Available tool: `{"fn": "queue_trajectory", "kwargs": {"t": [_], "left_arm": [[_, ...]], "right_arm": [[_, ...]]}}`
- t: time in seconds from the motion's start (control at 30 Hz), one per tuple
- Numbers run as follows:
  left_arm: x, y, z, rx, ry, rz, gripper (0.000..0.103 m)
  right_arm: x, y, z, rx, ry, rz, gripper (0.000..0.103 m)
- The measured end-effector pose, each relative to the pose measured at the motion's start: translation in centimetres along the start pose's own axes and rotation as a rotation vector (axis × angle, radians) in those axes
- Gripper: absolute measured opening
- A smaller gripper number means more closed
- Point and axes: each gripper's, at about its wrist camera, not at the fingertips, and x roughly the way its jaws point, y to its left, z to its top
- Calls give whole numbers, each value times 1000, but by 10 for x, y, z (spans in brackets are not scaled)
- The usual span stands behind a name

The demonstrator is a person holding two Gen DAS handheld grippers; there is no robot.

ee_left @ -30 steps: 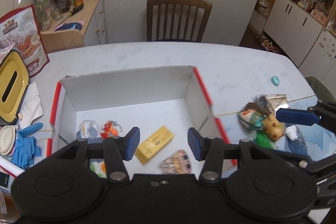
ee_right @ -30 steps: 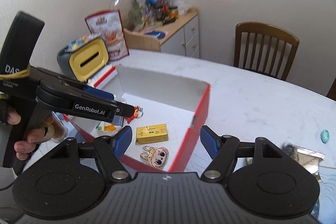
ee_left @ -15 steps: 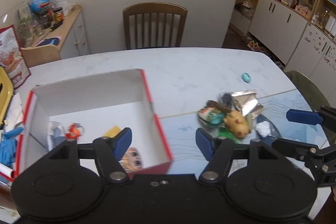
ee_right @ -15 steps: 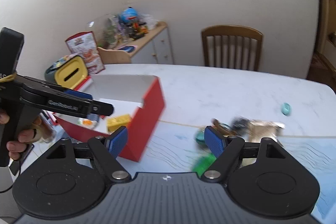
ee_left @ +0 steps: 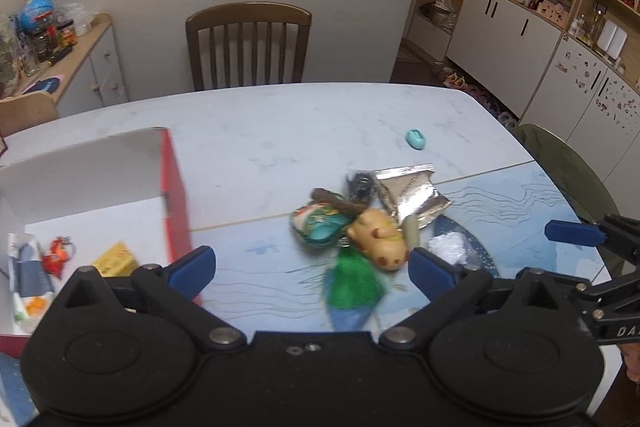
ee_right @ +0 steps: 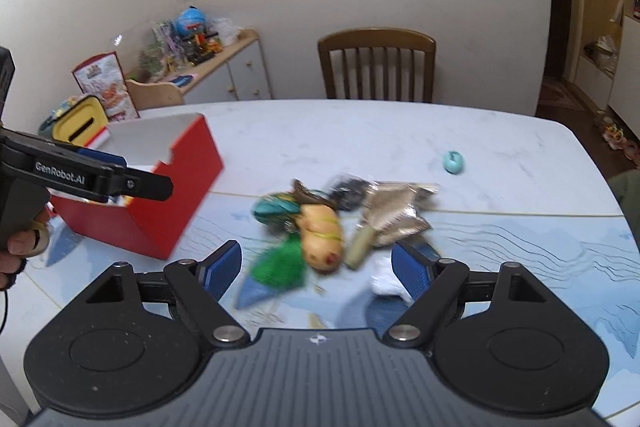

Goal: Organize objects
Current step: 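Move both open tools back over the remaining pile, then grasp the tan cat squishy with left tool while right grasps the white foam bag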

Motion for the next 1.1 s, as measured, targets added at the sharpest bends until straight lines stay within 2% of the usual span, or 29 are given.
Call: {"fn": "queue_trajectory", "kwargs": {"t": [0.27, 0.57, 1.1], "left_arm": [[33, -36, -6, -3, 6, 35, 102], [65, -64, -6, -22, 27, 38, 102], [124, -72, -3, -102, 79, 116, 102]], "right_arm": [[20, -30, -17, -43, 49, -18, 82], [45, -55, -30, -66, 98, -15, 82], [92, -81, -32, -70, 148, 31, 82]]}}
